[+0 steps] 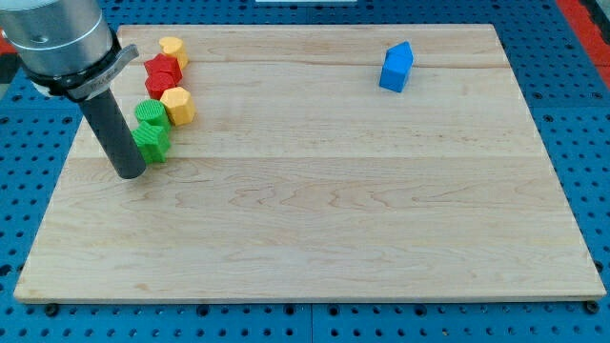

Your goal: Push the green blocksred blocks and yellow heart to the top side

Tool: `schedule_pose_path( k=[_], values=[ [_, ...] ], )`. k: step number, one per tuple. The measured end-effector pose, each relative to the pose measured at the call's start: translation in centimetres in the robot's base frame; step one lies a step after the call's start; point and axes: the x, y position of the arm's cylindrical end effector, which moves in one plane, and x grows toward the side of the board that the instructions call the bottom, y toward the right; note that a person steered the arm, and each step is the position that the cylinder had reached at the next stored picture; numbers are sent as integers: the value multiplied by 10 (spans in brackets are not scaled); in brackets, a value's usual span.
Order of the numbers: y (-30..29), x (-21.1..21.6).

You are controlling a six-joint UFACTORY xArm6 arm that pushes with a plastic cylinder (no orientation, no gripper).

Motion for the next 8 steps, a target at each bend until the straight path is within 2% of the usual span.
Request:
schedule_pose_path(
  k=[2, 3, 4, 8],
  values=[
    [-40, 0],
    [-41, 22],
    [-7, 27],
    [-4, -18]
  ],
)
